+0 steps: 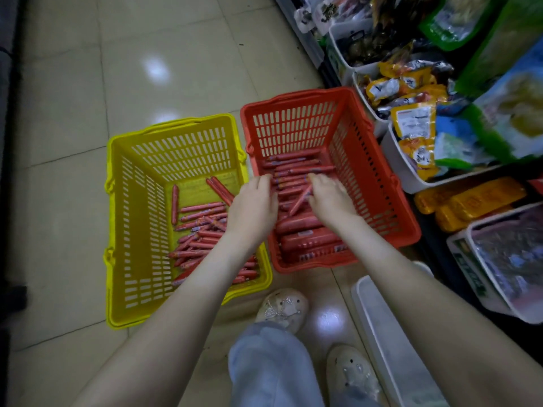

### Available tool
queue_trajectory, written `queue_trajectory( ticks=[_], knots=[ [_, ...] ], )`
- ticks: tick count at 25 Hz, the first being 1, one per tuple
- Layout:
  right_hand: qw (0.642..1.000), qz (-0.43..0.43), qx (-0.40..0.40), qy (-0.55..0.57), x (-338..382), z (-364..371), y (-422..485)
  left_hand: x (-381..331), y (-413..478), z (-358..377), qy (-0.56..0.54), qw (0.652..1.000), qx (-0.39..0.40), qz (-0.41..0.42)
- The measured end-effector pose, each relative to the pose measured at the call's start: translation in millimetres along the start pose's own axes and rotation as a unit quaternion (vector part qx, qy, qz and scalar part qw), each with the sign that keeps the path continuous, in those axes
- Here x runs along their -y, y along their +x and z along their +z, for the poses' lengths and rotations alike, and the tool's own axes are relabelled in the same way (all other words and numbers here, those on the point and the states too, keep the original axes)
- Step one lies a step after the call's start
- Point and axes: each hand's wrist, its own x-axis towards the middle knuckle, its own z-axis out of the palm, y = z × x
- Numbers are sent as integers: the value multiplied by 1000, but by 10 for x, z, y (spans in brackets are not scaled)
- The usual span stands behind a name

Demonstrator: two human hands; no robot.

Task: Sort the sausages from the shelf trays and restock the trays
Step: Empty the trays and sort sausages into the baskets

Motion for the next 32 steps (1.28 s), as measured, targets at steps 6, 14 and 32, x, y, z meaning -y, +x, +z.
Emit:
queue_trajectory(
  ticks=[6,14,32],
  knots=[
    [995,62,-74,15,-579,-295,-1458,-934,-453,249,53,976,81,197],
    [958,225,-177,29,-930,-1219,-3803,-2598,-1577,-385,54,919,89,380],
    [944,132,-292,-73,-10,-2227,-5119,-2983,-3053,-1556,-10,897,-54,440]
  ],
)
